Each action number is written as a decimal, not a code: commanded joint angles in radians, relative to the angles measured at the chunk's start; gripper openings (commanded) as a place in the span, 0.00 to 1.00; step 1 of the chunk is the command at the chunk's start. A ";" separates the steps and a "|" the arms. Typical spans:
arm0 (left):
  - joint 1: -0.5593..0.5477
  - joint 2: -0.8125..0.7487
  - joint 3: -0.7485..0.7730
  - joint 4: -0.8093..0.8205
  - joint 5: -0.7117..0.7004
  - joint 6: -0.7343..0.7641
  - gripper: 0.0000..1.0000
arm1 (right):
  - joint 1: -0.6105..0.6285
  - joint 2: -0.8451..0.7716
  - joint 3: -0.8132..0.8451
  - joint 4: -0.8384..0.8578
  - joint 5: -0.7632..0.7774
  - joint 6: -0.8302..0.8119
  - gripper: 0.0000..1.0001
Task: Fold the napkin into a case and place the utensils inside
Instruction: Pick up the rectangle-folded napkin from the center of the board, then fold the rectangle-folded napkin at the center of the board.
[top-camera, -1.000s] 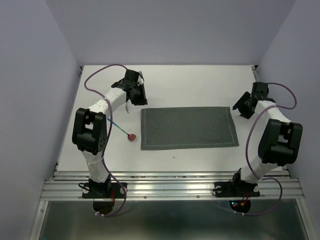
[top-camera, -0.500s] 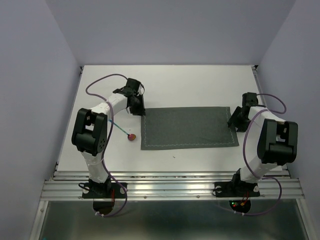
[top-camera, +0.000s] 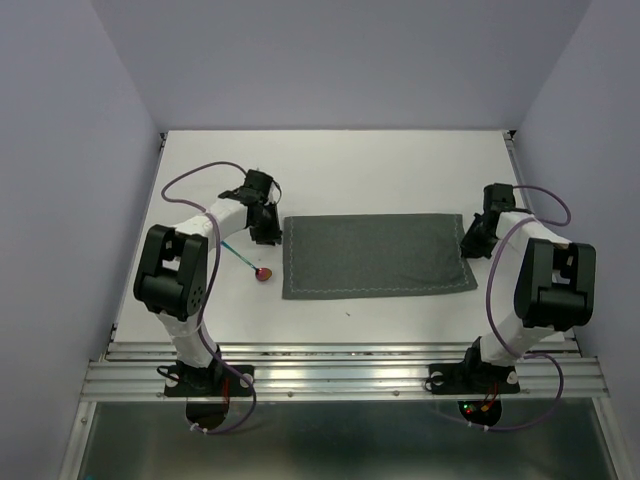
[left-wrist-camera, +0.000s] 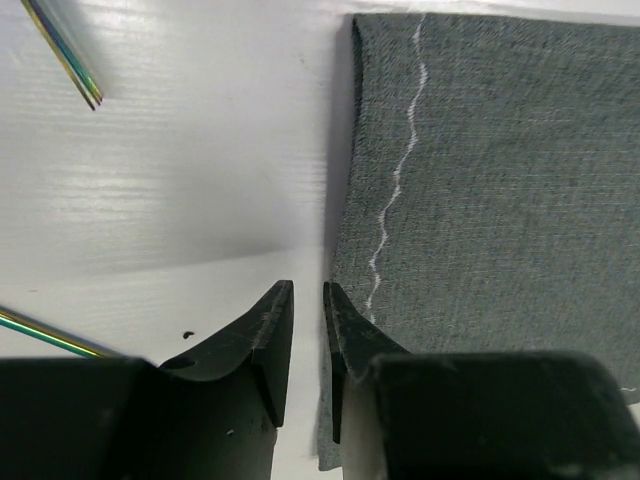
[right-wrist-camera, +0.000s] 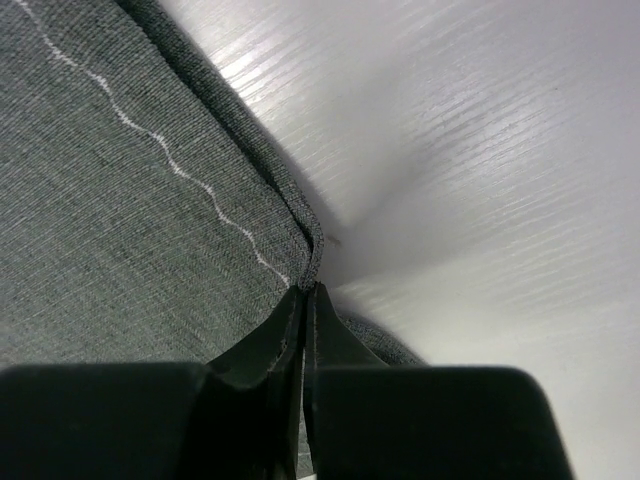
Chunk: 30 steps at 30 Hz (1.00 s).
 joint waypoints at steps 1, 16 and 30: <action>0.001 -0.050 -0.055 0.018 -0.009 -0.010 0.30 | 0.014 -0.063 0.023 -0.003 0.007 0.001 0.01; -0.097 0.064 -0.088 0.101 0.059 -0.052 0.30 | 0.090 -0.175 0.138 -0.088 -0.034 0.021 0.01; -0.220 0.190 0.055 0.115 0.103 -0.111 0.29 | 0.325 -0.184 0.206 -0.088 -0.044 0.125 0.01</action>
